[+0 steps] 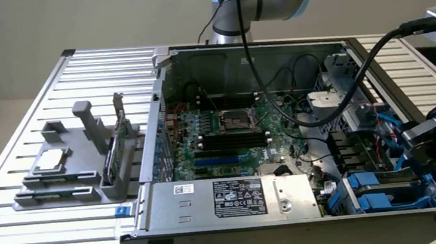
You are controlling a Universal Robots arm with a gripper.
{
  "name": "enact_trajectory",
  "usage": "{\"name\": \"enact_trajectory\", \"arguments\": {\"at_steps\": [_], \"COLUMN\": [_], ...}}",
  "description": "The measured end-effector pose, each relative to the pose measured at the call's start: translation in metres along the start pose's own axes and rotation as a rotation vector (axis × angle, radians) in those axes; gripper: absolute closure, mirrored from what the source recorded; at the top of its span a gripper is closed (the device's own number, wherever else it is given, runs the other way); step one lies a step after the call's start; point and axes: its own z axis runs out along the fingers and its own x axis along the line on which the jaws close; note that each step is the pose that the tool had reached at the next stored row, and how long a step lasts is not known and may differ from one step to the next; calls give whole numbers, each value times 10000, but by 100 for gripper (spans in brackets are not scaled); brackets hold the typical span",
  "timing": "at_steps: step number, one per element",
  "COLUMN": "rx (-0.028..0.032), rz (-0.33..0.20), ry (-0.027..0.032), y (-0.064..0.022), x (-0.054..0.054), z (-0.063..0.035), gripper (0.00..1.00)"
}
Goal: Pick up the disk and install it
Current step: 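Insert the first disk wire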
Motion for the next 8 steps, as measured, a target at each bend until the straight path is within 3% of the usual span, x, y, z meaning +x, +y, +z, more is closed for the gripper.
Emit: {"name": "enact_trajectory", "arguments": {"at_steps": [8], "rx": [-24], "rz": [1054], "ry": [-61], "y": [1], "x": [0], "z": [-2], "gripper": [89]}}
